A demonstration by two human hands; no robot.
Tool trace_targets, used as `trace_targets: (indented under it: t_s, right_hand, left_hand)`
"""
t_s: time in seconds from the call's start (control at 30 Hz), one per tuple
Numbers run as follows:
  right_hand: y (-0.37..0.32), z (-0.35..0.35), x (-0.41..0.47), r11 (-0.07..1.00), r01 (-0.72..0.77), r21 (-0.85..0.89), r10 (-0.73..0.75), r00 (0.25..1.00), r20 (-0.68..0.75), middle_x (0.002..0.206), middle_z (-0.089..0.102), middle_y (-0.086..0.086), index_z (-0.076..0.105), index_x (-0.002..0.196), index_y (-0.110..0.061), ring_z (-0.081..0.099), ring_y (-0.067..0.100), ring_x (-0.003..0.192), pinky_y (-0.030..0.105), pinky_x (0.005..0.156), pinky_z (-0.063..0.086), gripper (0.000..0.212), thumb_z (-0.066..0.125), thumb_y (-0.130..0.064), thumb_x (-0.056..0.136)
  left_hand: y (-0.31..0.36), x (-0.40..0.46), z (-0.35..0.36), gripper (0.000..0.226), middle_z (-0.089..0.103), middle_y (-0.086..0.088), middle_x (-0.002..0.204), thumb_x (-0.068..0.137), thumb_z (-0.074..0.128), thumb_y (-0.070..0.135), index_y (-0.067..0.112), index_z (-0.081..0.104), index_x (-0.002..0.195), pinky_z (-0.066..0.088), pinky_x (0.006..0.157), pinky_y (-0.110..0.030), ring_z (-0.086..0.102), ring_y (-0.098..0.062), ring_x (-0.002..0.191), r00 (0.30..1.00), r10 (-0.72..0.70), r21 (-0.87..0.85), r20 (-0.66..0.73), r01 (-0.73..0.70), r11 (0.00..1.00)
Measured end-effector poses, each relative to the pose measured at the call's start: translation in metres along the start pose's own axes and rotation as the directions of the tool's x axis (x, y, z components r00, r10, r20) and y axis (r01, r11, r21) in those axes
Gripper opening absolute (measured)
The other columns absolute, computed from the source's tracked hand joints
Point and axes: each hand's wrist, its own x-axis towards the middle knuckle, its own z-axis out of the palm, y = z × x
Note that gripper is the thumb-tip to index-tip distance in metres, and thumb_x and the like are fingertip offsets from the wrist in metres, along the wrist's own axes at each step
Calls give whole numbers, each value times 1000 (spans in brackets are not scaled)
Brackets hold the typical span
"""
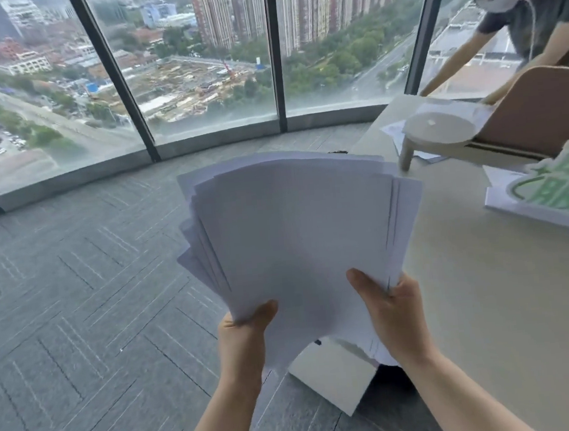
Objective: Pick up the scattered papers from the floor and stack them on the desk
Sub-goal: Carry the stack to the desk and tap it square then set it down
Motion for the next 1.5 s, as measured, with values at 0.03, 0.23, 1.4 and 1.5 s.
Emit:
trace_targets:
  t_s: [0.03,0.23,1.4,1.5]
  right_hand:
    - [-7,-12,7,1000,12,-6,-12,1000,-14,88,78,0,75,92,-16,73,21,86,40,73,58,7,69,-11,90]
    - [-24,-74,49,1000,18,-3,-18,993,-117,69,61,4,66,84,2,54,16,64,29,54,42,19,72,-16,88]
    - [22,-198,74,968,207,144,-94,826,-556,86,76,-11,70,94,-19,68,9,84,21,77,53,23,61,-1,82]
    - [28,-201,66,965,156,210,-34,871,-491,91,76,-5,64,106,-7,70,13,87,24,76,54,29,57,0,79]
  left_hand:
    - [6,1,15,18,75,3,71,68,82,9,12,73,83,49,62,-29,66,-20,71,1000,9,-3,12,-9,1000]
    - [21,7,101,15,73,8,64,64,82,12,12,72,76,46,61,-29,65,-18,68,995,36,30,91,-39,999]
    - [-15,50,242,31,65,4,68,60,54,0,3,60,90,47,55,-16,59,-6,60,839,98,17,535,-126,992]
    - [-25,48,236,36,68,5,71,57,50,-2,9,61,90,49,57,-15,62,-8,65,846,31,73,532,-82,994]
